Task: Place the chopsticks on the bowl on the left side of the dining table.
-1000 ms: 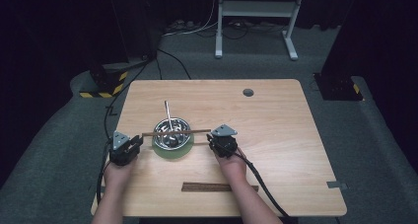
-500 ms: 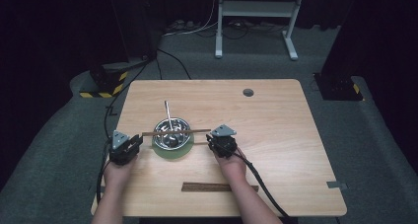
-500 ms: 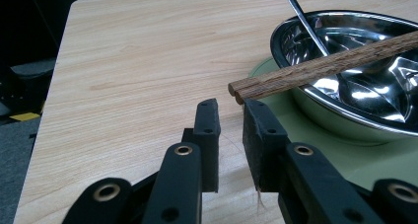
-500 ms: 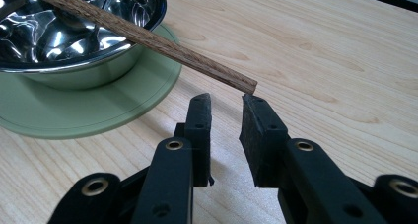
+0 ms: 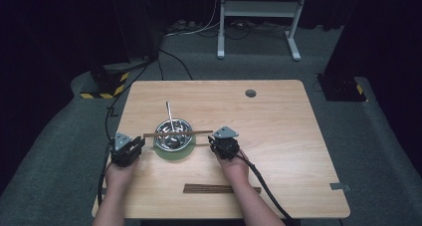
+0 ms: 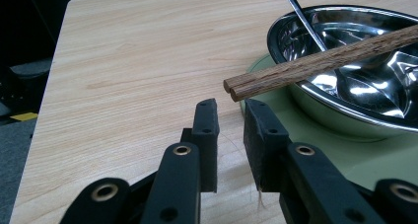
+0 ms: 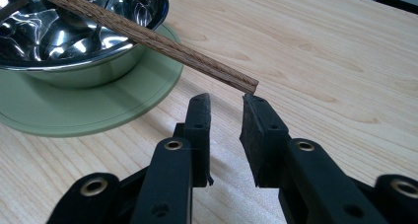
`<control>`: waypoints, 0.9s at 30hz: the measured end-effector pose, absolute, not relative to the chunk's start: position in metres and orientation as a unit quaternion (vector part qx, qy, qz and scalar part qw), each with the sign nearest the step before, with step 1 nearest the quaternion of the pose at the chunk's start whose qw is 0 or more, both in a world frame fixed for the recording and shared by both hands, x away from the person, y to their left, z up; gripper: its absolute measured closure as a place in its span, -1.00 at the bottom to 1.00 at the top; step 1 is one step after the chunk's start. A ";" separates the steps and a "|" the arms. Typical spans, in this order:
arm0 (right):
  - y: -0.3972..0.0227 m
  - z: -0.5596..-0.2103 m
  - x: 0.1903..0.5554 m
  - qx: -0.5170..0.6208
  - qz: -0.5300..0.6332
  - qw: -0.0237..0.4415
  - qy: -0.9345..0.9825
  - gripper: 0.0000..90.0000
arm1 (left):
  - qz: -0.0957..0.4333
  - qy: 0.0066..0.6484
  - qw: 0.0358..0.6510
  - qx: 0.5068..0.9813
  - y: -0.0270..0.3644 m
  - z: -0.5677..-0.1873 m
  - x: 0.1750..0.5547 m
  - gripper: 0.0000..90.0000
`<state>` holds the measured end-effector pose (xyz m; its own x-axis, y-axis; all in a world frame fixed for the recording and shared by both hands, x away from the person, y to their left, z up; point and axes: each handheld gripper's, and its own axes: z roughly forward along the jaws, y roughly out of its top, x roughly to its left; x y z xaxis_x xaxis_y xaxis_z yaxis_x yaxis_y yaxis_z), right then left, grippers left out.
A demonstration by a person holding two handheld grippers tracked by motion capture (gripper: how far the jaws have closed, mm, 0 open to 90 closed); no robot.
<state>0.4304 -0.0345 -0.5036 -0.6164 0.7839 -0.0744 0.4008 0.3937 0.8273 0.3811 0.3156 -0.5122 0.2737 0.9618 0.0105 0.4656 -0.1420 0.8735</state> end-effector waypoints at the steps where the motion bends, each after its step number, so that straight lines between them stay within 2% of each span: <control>1: -0.034 -0.504 0.430 0.370 0.408 0.235 0.801 0.63 | 0.309 0.517 0.402 0.690 0.316 -0.512 0.381 0.67; 6: -0.036 -0.504 0.429 0.373 0.406 0.230 0.802 0.62 | 0.308 0.518 0.401 0.690 0.316 -0.512 0.381 0.66; 19: -0.051 -0.503 0.409 0.364 0.408 0.229 0.805 0.46 | 0.308 0.518 0.384 0.699 0.311 -0.512 0.366 0.43; 27: -0.091 -0.495 0.385 0.379 0.410 0.227 0.798 0.09 | 0.305 0.520 0.376 0.703 0.300 -0.502 0.356 0.15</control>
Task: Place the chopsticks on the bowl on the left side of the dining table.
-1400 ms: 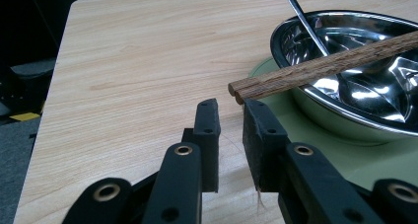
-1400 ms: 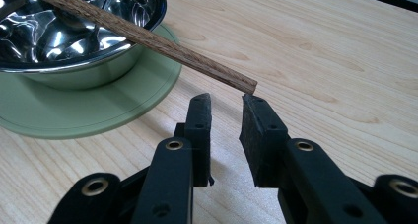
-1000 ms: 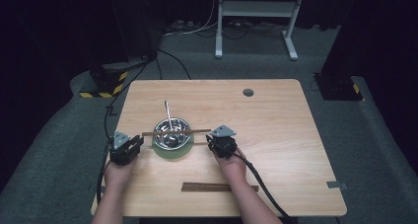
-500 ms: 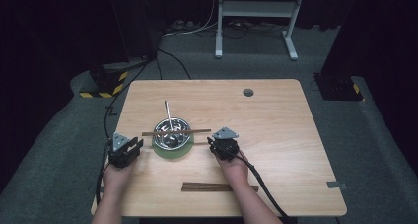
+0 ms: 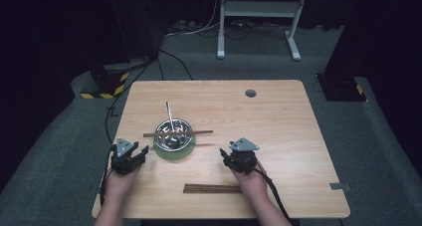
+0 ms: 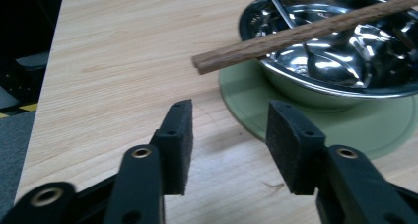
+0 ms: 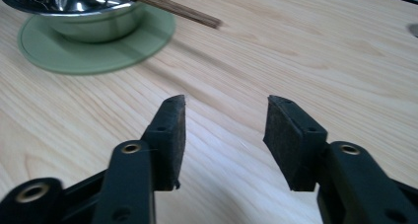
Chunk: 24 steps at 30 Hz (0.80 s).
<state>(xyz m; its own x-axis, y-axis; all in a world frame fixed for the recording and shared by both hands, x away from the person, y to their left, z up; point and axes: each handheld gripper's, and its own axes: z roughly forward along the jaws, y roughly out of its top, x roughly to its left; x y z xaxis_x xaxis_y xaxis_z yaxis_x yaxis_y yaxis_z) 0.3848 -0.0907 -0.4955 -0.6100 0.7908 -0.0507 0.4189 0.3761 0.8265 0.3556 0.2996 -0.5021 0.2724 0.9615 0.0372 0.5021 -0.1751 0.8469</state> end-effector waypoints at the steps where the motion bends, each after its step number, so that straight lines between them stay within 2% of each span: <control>1: -0.096 -0.495 0.383 0.380 0.411 0.229 0.796 0.06 | 0.307 0.517 0.368 0.709 0.296 -0.500 0.353 0.13; 7: -0.140 -0.493 0.371 0.398 0.401 0.241 0.789 -0.10 | 0.285 0.516 0.362 0.722 0.287 -0.498 0.340 0.02; 10: -0.178 -0.497 0.365 0.419 0.386 0.253 0.782 -0.16 | 0.255 0.524 0.360 0.729 0.276 -0.502 0.326 -0.08; 16: -0.222 -0.509 0.360 0.457 0.368 0.248 0.770 -0.15 | 0.212 0.530 0.330 0.752 0.262 -0.519 0.315 -0.22; 20: -0.242 -0.515 0.355 0.468 0.343 0.248 0.776 -0.21 | 0.220 0.527 0.323 0.755 0.253 -0.523 0.312 -0.28; 22: -0.248 -0.521 0.357 0.477 0.324 0.243 0.780 -0.35 | 0.228 0.518 0.322 0.759 0.248 -0.524 0.315 -0.32; 24: -0.248 -0.522 0.358 0.483 0.323 0.232 0.780 -0.38 | 0.234 0.510 0.332 0.758 0.243 -0.526 0.317 -0.34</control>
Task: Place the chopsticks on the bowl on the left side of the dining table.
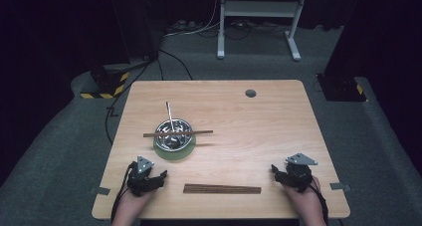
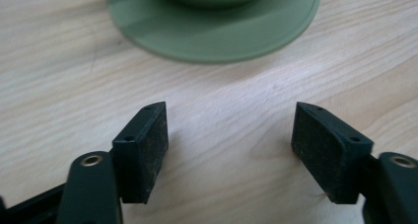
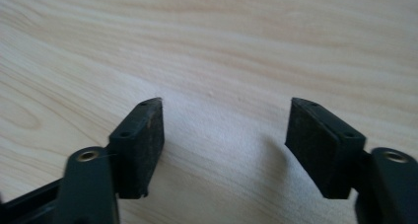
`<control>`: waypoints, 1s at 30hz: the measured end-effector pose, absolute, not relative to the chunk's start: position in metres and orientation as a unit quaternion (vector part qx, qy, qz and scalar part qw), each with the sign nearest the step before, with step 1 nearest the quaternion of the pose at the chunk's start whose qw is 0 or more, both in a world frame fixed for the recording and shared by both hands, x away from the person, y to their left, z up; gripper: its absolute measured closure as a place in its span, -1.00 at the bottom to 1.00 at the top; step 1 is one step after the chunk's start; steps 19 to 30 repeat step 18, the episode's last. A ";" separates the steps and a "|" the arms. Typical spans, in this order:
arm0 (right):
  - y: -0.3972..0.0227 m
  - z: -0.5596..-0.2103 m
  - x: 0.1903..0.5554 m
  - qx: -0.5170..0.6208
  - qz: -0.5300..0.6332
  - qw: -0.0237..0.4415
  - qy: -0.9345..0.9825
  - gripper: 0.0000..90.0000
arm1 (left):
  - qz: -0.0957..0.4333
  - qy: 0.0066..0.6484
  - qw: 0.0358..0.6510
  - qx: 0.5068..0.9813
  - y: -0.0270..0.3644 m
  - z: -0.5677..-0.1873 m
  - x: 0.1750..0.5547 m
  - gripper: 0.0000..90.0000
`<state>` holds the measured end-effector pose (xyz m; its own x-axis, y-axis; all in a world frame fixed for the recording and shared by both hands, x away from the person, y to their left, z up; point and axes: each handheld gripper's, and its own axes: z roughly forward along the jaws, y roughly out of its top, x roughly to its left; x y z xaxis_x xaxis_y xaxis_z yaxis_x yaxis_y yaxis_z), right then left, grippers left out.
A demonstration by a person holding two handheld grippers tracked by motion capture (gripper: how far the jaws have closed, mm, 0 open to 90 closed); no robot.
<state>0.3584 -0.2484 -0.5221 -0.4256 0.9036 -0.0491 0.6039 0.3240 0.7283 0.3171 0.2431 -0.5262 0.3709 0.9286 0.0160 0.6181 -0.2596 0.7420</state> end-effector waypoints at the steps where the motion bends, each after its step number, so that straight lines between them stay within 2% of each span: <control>1: -0.250 -0.522 0.361 0.497 0.325 0.217 0.775 -0.47 | 0.228 0.504 0.346 0.758 0.241 -0.528 0.319 -0.34; 4: -0.250 -0.523 0.364 0.508 0.324 0.220 0.767 -0.49 | 0.224 0.493 0.349 0.765 0.240 -0.528 0.320 -0.29; 30: -0.248 -0.523 0.364 0.520 0.318 0.222 0.761 -0.53 | 0.215 0.479 0.353 0.774 0.240 -0.528 0.319 -0.32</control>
